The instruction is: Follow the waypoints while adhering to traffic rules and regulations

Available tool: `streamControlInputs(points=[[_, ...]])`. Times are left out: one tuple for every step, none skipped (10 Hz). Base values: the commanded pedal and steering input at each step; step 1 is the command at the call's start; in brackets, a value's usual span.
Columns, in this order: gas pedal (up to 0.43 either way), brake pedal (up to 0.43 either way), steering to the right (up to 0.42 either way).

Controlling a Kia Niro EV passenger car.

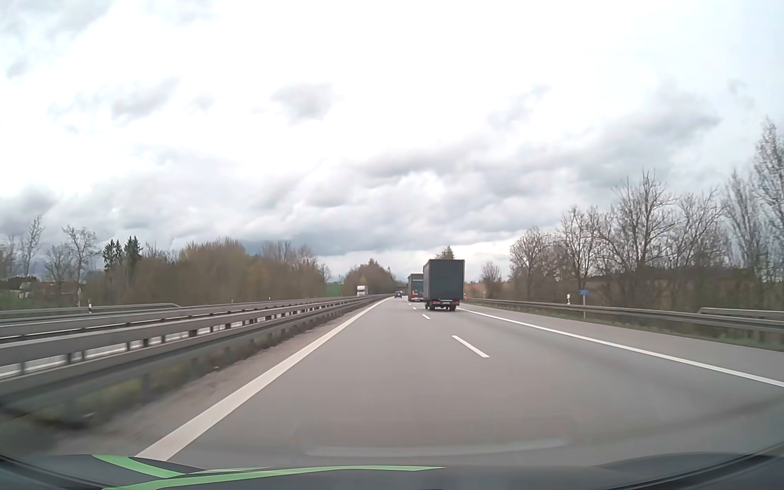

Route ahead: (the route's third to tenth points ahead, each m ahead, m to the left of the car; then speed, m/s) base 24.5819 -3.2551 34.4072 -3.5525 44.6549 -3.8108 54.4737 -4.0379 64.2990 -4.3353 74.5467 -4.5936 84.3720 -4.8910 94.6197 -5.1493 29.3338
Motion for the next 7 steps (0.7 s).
streamControlInputs(points=[[0.299, 0.0, 0.0], [0.299, 0.0, 0.0], [0.311, 0.0, 0.0], [0.311, 0.0, 0.0], [0.311, 0.0, 0.0], [0.311, 0.0, 0.0], [0.311, 0.0, 0.0]])
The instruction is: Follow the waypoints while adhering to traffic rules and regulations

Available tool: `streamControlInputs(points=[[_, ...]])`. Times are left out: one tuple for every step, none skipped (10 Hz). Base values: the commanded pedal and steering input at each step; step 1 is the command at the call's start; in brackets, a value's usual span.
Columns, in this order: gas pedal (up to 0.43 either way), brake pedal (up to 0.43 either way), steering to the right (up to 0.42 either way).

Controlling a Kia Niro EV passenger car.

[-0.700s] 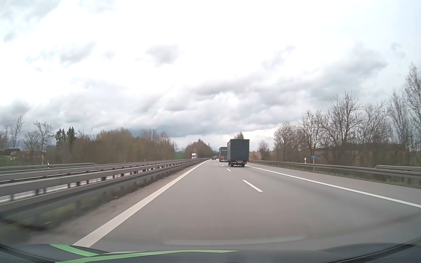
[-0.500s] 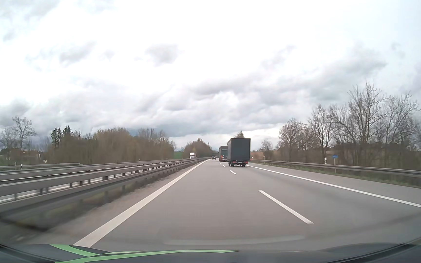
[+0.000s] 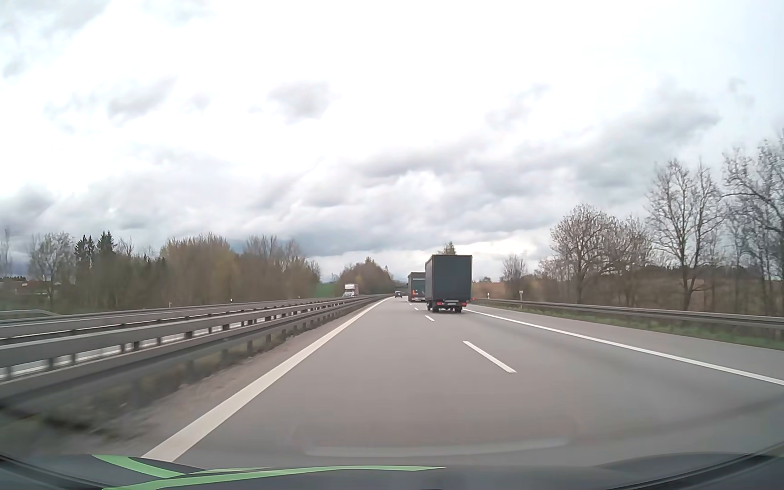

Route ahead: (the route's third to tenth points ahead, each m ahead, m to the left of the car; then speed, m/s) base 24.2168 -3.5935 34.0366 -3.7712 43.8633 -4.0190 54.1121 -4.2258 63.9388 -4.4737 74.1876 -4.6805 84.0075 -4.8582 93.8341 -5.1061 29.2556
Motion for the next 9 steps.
streamControlInputs(points=[[0.311, 0.0, 0.0], [0.311, 0.0, 0.0], [0.311, 0.0, 0.0], [0.311, 0.0, 0.0], [0.311, 0.0, 0.0], [0.311, 0.0, 0.0], [0.311, 0.0, 0.0], [0.311, 0.0, 0.0], [0.311, 0.0, 0.0]])
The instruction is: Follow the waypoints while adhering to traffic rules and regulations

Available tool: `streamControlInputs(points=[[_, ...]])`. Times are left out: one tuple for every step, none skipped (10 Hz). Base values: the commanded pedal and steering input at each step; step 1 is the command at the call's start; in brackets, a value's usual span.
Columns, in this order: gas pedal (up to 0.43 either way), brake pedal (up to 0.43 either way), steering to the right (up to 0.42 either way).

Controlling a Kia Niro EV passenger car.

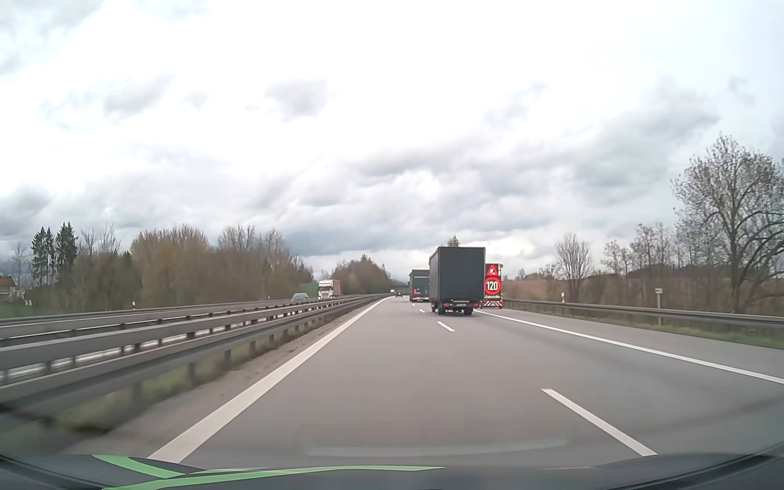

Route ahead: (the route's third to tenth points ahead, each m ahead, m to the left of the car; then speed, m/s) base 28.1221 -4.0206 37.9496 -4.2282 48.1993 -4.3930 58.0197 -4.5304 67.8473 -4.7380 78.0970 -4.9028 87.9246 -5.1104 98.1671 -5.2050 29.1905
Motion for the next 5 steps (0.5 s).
streamControlInputs(points=[[0.311, 0.0, 0.0], [0.311, 0.0, 0.0], [0.311, 0.0, 0.0], [0.311, 0.0, 0.0], [0.311, 0.0, 0.0]])
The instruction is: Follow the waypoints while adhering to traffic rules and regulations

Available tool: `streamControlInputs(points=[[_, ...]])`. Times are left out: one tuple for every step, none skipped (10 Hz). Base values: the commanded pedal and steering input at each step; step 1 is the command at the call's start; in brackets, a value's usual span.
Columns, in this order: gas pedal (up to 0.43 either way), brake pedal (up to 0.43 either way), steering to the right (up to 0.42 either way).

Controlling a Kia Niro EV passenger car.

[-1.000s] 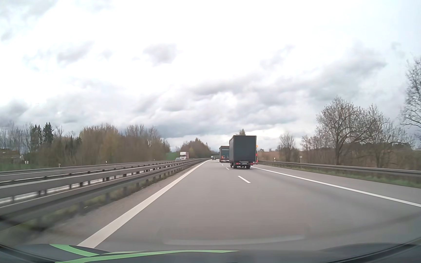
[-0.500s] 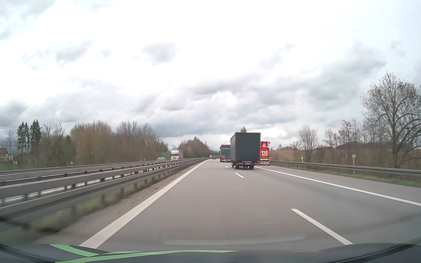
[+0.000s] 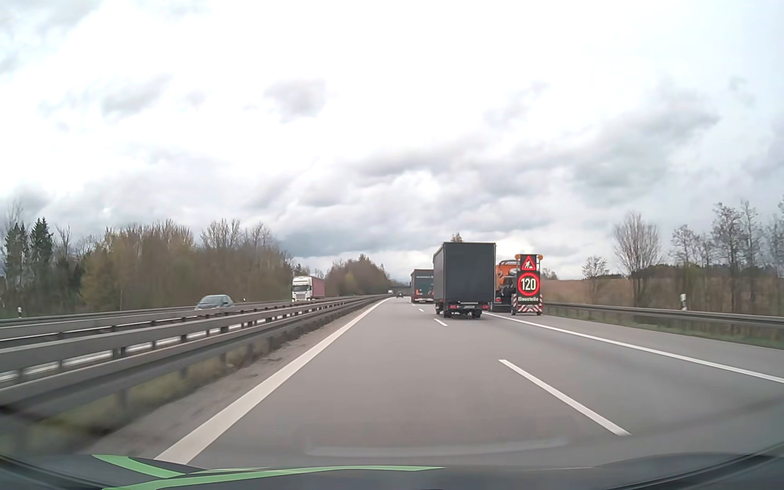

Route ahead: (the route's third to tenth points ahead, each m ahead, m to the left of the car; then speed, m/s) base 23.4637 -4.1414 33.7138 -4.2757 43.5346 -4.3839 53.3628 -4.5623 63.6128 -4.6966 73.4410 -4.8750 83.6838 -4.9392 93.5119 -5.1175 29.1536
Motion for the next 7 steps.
streamControlInputs(points=[[0.311, 0.0, 0.0], [0.311, 0.0, 0.0], [0.299, 0.0, 0.0], [0.299, 0.0, 0.0], [0.28, 0.0, 0.0], [0.28, 0.0, 0.0], [0.268, 0.0, 0.0]])
